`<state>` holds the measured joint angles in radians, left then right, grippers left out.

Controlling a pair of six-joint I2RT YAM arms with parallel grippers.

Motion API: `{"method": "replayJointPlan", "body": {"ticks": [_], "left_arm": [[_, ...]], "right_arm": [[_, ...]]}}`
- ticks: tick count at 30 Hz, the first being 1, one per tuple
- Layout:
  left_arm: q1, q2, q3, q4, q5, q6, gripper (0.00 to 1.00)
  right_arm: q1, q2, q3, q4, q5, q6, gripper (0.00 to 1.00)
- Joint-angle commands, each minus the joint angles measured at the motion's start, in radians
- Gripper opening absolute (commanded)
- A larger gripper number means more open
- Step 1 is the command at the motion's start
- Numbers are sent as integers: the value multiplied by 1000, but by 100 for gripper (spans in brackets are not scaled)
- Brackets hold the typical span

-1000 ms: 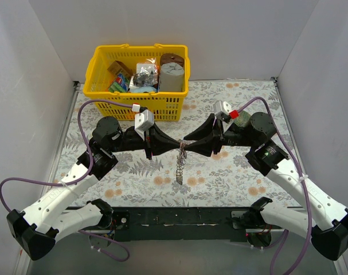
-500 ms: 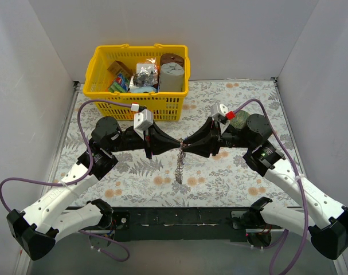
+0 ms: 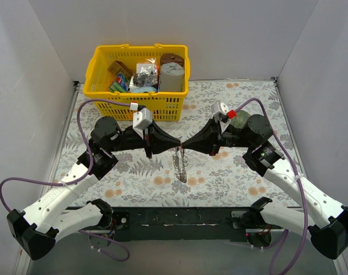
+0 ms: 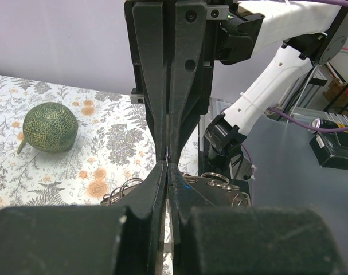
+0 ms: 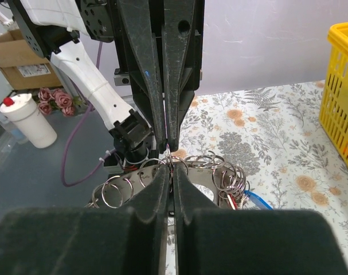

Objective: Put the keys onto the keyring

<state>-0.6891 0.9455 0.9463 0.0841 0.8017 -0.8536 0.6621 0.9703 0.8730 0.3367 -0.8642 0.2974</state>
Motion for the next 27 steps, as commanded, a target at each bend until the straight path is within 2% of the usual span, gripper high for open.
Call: {"method": "replayJointPlan", "body": {"ticks": [1, 5, 9, 10, 11, 13, 14, 18, 27], "left_arm": [[-1, -13, 9, 49, 19, -7, 0], [-1, -11, 9, 42, 19, -7, 0], [-1, -2, 51, -44, -2, 27, 1], [-1, 1, 65, -72, -6, 40, 6], [-1, 2, 78, -127, -16, 63, 19], [-1, 7, 108, -161, -32, 80, 31], [-1, 7, 117, -187, -38, 94, 41], [-1, 27, 166, -276, -47, 142, 57], [-1, 206, 408, -632, -24, 309, 63]], "right_arm": [[1, -7, 7, 58, 25, 20, 1], [1, -12, 24, 10, 54, 2, 1], [-1, 7, 86, -155, 79, -95, 1], [1, 11, 99, -189, 86, -119, 1], [1, 18, 131, -270, 90, -176, 1], [-1, 37, 164, -335, 103, -225, 1], [-1, 45, 185, -419, 105, -277, 1], [-2, 94, 280, -562, 99, -383, 1], [-4, 168, 422, -856, 30, -581, 1]]}}
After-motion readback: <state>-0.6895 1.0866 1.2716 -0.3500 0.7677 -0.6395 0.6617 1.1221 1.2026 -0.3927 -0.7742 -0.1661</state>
